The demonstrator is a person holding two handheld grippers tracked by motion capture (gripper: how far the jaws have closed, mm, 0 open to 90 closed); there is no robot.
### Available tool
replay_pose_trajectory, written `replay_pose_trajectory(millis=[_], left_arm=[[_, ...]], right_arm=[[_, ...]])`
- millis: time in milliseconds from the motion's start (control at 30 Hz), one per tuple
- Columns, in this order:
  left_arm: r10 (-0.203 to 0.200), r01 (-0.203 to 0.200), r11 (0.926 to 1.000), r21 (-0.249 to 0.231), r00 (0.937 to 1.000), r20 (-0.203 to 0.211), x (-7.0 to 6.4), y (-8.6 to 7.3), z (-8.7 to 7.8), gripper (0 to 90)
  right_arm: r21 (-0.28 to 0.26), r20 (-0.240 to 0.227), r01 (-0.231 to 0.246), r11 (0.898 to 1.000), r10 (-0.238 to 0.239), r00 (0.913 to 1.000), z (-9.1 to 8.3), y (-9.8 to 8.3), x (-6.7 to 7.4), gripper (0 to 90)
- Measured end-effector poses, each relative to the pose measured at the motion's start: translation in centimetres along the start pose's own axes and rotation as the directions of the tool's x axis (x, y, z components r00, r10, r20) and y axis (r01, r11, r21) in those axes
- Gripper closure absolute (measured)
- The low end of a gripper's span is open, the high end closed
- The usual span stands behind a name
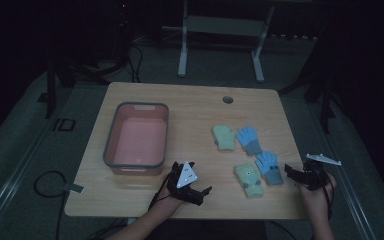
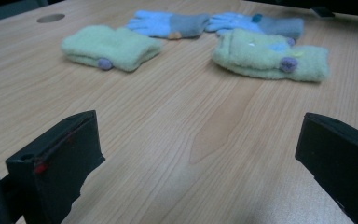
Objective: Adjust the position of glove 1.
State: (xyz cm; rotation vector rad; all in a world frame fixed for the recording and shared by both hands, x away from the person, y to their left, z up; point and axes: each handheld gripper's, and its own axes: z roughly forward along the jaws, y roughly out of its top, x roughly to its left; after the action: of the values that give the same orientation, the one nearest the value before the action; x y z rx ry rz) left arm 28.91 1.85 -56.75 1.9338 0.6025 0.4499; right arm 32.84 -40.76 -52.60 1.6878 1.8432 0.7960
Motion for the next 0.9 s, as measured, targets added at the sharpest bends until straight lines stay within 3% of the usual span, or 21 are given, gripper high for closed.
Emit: replay_pose_trajectory(millis=[100, 233, 433, 567, 900], left_arm=[[-0.001, 0.001, 1.0000, -0.001, 1.0000, -0.001, 0.0, 0.0, 0.0, 0.5], [-0.009, 0.009, 0.9999, -0.009, 1.0000, 0.003, 0.1, 0.0, -0.1, 0.5], [-0.001, 0.001, 0.9996, -0.027, 1.0000, 0.002, 0.0, -0.1, -0.2, 0.5], [0.012, -0.011, 0.9994, -0.031, 0.9999, 0.003, -0.1, -0.1, -0.3, 0.5], [0.005, -0.005, 0.9993, -0.038, 1.0000, 0.005, 0.0, -0.2, -0.3, 0.5]], right_arm=[[-0.014, -0.005, -0.001, 1.000, 0.001, 1.0000, -0.1, 0.5, 0.3, 29.8], [-0.021, -0.038, 0.024, 1.000, -0.024, 0.9990, -0.2, 1.8, 1.3, 25.8], [-0.055, -0.040, 0.099, 0.994, -0.101, 0.9941, -0.5, 3.9, 3.0, 29.1], [-0.082, -0.062, 0.114, 0.990, -0.119, 0.9910, -0.9, 5.5, 3.9, 30.6], [-0.089, -0.091, 0.142, 0.986, -0.150, 0.9844, -1.3, 8.8, 6.4, 31.0]])
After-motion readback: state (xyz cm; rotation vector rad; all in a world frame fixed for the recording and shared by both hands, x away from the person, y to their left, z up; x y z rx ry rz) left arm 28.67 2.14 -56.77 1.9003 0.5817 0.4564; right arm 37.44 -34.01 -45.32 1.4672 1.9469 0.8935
